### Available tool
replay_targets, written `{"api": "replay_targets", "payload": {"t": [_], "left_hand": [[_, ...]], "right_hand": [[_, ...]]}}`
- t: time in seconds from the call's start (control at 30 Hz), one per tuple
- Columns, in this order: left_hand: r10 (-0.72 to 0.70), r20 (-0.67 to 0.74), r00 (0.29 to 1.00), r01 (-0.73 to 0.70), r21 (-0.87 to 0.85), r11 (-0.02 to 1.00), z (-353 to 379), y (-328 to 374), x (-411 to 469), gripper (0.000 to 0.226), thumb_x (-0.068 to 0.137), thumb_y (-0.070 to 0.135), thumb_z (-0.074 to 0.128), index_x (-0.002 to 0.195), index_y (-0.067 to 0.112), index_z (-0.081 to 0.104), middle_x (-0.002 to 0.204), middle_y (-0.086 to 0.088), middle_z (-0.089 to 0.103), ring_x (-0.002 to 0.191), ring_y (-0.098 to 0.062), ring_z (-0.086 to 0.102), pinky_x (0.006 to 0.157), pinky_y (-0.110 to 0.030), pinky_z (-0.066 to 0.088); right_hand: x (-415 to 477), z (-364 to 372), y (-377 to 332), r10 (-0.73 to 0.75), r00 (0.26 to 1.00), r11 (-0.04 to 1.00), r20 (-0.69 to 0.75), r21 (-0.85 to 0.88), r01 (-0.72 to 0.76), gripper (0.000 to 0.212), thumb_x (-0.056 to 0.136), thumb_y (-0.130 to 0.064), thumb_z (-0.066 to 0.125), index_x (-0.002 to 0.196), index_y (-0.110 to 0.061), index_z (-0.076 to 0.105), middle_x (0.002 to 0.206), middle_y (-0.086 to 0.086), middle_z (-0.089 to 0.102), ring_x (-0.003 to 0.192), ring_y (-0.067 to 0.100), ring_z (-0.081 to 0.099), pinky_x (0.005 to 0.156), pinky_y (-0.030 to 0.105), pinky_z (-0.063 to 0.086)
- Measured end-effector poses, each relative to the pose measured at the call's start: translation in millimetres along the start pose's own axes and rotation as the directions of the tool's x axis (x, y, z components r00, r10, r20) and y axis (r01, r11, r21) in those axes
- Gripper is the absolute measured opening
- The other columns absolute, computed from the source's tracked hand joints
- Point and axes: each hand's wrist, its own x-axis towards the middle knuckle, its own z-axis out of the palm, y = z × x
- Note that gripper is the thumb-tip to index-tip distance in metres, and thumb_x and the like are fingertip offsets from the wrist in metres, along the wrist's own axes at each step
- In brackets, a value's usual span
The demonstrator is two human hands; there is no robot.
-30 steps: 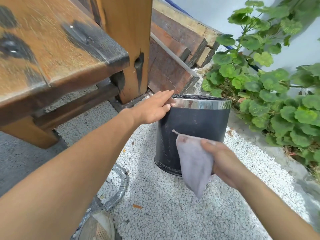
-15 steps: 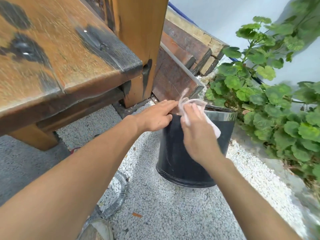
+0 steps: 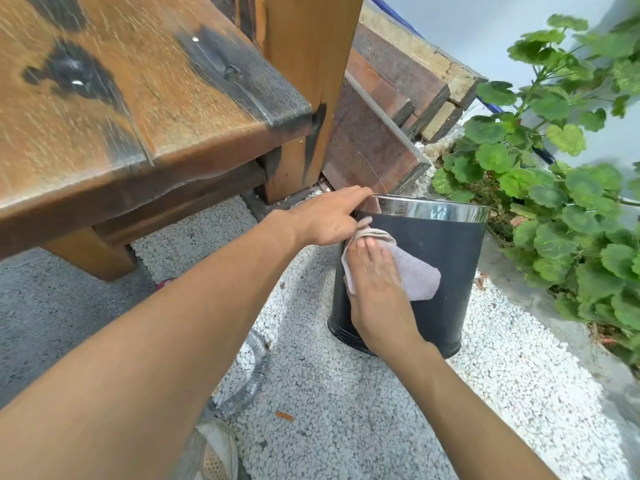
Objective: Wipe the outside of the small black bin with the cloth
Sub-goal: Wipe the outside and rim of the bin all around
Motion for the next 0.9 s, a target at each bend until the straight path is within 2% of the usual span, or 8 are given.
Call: {"api": "replay_targets", "payload": {"t": [0.1, 0.37, 0.57, 0.67, 0.73, 0.77, 0.83, 0.9], "left_hand": [[-0.01, 0.006, 1.0, 0.01, 0.006, 1.0, 2, 0, -1, 0.059, 0.09, 0.007, 0.047, 0.147, 0.015, 0.034, 0.149, -0.009, 0.041, 0.136, -0.021, 0.037, 0.108, -0.037, 0.03], [-0.004, 0.005, 1.0, 0.004, -0.009, 1.0, 4, 1, -5, 0.064, 0.093, 0.007, 0.043, 0.154, 0.017, 0.026, 0.156, -0.006, 0.034, 0.143, -0.017, 0.029, 0.109, -0.028, 0.022], [0.017, 0.004, 1.0, -0.017, 0.001, 1.0, 6, -1, -6, 0.067, 0.096, 0.01, 0.04, 0.158, 0.017, 0.016, 0.164, -0.001, 0.021, 0.15, -0.014, 0.016, 0.11, -0.021, 0.012], [0.03, 0.013, 0.999, -0.03, 0.011, 0.999, 8, -2, -7, 0.067, 0.097, 0.011, 0.039, 0.158, 0.018, 0.013, 0.165, 0.0, 0.017, 0.152, -0.015, 0.012, 0.116, -0.026, 0.009], [0.04, 0.021, 0.999, -0.041, 0.021, 0.999, 9, -3, -7, 0.067, 0.097, 0.012, 0.038, 0.159, 0.019, 0.012, 0.166, 0.001, 0.015, 0.153, -0.016, 0.01, 0.12, -0.031, 0.009], [0.044, 0.024, 0.999, -0.044, 0.026, 0.999, 10, -3, -8, 0.067, 0.098, 0.012, 0.038, 0.159, 0.02, 0.012, 0.166, 0.002, 0.014, 0.153, -0.016, 0.009, 0.12, -0.032, 0.009], [0.043, 0.023, 0.999, -0.043, 0.03, 0.999, 11, -5, -9, 0.067, 0.098, 0.012, 0.038, 0.159, 0.023, 0.011, 0.167, 0.003, 0.012, 0.153, -0.016, 0.008, 0.121, -0.032, 0.008], [0.043, 0.013, 0.999, -0.044, 0.024, 0.999, 12, -5, -10, 0.068, 0.097, 0.011, 0.038, 0.159, 0.023, 0.012, 0.167, 0.003, 0.012, 0.153, -0.015, 0.008, 0.118, -0.026, 0.005]], "right_hand": [[-16, 10, -2, -0.003, 1.0, 1.0, 0.022, 0.02, 0.002, 0.077, 0.08, 0.0, 0.056, 0.153, 0.002, 0.033, 0.158, 0.021, 0.038, 0.149, 0.034, 0.031, 0.123, 0.043, 0.015], [-65, 39, -12, 0.003, 0.988, 1.0, 0.156, -0.001, -0.003, 0.089, 0.07, 0.006, 0.069, 0.152, -0.001, 0.036, 0.157, 0.016, 0.041, 0.149, 0.028, 0.033, 0.123, 0.037, 0.013], [-96, 48, -17, 0.001, 0.968, 0.993, 0.249, 0.117, -0.031, 0.083, 0.078, 0.007, 0.058, 0.156, -0.004, 0.03, 0.161, 0.013, 0.034, 0.153, 0.025, 0.024, 0.124, 0.033, 0.002], [-109, 48, -16, -0.007, 0.962, 0.978, 0.271, 0.202, -0.05, 0.075, 0.087, 0.006, 0.053, 0.156, -0.009, 0.03, 0.163, 0.011, 0.032, 0.154, 0.021, 0.02, 0.122, 0.026, -0.006], [-114, 43, -14, -0.02, 0.963, 0.947, 0.27, 0.313, -0.068, 0.058, 0.096, -0.002, 0.049, 0.152, -0.013, 0.038, 0.158, 0.007, 0.04, 0.15, 0.018, 0.029, 0.125, 0.028, 0.006], [-114, 37, -13, -0.007, 0.964, 0.915, 0.267, 0.39, -0.101, 0.047, 0.101, -0.007, 0.047, 0.147, -0.016, 0.045, 0.148, 0.003, 0.051, 0.14, 0.014, 0.042, 0.124, 0.03, 0.021], [-110, 21, -11, 0.105, 0.952, 0.824, 0.287, 0.511, -0.245, 0.031, 0.107, -0.022, 0.044, 0.134, -0.031, 0.055, 0.112, -0.007, 0.068, 0.1, 0.002, 0.06, 0.1, 0.031, 0.049], [-99, 2, -6, 0.263, 0.9, 0.718, 0.347, 0.553, -0.423, 0.027, 0.107, -0.042, 0.04, 0.127, -0.043, 0.059, 0.099, -0.012, 0.074, 0.09, -0.002, 0.065, 0.088, 0.031, 0.052]]}}
